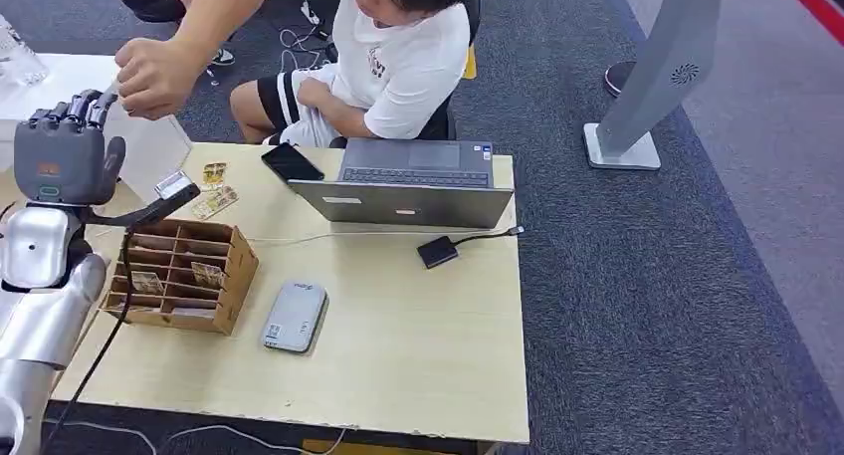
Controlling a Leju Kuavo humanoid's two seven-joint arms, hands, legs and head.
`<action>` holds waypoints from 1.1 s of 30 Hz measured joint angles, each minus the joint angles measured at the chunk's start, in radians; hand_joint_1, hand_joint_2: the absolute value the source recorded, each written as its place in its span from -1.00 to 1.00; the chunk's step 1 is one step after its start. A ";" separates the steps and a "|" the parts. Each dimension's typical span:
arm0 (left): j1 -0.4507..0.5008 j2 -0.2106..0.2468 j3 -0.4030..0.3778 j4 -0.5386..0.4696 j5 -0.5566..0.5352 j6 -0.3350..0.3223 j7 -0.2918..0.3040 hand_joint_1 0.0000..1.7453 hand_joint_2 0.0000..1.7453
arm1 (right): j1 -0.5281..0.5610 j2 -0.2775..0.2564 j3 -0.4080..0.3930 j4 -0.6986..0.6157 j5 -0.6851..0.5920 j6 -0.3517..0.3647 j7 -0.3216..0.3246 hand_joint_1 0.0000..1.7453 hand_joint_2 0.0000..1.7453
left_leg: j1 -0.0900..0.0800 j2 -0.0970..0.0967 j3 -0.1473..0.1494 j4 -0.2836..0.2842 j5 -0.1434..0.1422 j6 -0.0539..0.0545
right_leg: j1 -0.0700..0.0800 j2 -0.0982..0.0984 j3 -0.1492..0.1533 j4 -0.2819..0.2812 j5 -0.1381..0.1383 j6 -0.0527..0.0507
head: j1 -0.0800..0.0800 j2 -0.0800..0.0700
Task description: Pass the card to the sensor for recognition and then transmit it.
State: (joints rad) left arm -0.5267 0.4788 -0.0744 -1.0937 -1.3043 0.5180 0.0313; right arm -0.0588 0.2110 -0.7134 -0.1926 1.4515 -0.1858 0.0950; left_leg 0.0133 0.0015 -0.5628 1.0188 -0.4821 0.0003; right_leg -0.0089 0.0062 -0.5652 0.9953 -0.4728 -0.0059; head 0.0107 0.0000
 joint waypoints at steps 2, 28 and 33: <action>0.006 0.000 0.000 0.000 0.000 0.001 0.000 -1.00 1.00 | 0.001 -0.001 0.000 0.000 0.000 0.000 0.001 -1.00 1.00 | 0.000 0.000 0.000 0.000 0.000 0.000 | 0.000 0.000 0.000 0.000 0.000 0.000 | 0.000 0.000; 0.699 -0.369 0.985 -0.869 1.331 -0.729 -0.664 -1.00 1.00 | 0.029 -0.001 -0.075 0.000 -0.128 -0.075 -0.045 -1.00 1.00 | 0.000 0.003 -0.002 -0.001 -0.008 0.001 | 0.000 0.003 0.000 0.000 -0.007 0.003 | -0.002 0.000; 0.615 -0.446 1.257 -0.801 1.423 -0.758 -0.637 -1.00 1.00 | 0.028 0.001 -0.092 0.000 -0.128 -0.085 -0.056 -1.00 1.00 | 0.000 0.000 0.000 -0.001 -0.008 0.001 | 0.000 0.001 0.001 0.000 -0.007 0.003 | 0.000 0.000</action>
State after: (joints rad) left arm 0.0883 0.0331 1.1827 -1.8943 0.1190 -0.2403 -0.6057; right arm -0.0312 0.2117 -0.8053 -0.1926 1.3233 -0.2712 0.0385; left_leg 0.0135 0.0019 -0.5633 1.0183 -0.4901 0.0015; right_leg -0.0091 0.0070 -0.5639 0.9951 -0.4798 -0.0033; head 0.0103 0.0000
